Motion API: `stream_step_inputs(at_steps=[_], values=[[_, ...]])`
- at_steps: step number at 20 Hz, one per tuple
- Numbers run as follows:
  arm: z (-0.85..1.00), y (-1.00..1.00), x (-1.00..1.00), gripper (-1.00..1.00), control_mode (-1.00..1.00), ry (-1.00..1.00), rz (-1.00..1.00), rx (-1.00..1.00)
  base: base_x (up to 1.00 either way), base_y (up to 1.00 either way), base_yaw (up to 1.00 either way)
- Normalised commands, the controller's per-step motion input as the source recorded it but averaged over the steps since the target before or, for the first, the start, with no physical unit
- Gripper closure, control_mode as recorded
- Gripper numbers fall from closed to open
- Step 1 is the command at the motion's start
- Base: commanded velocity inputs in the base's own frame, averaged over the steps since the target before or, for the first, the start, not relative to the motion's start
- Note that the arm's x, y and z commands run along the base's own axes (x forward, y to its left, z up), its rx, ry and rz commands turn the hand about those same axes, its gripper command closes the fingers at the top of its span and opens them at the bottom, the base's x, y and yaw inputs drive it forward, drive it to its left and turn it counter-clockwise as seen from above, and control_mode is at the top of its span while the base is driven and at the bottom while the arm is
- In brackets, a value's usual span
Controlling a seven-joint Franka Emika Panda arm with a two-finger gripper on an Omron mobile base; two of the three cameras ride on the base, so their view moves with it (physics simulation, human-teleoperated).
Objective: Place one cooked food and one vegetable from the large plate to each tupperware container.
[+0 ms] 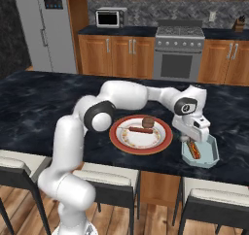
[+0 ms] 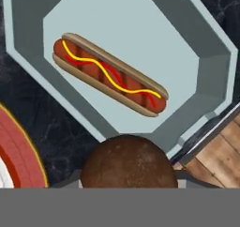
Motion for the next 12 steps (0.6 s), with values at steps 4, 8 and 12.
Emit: stream_step_inputs(at_steps=[4,8,12], values=[[-0.2,-0.36,0.26,1.0,-1.0,-0.02,-0.03,0.0,0.0,0.0,0.0],[-0.33,-0.01,0.0,1.0,-1.0,-0.14,0.0,-0.01,0.0,0.0,0.0],[-0.24,-0.04,0.0,1.0,-1.0,-0.13,-0.02,-0.03,0.0,0.0,0.0]])
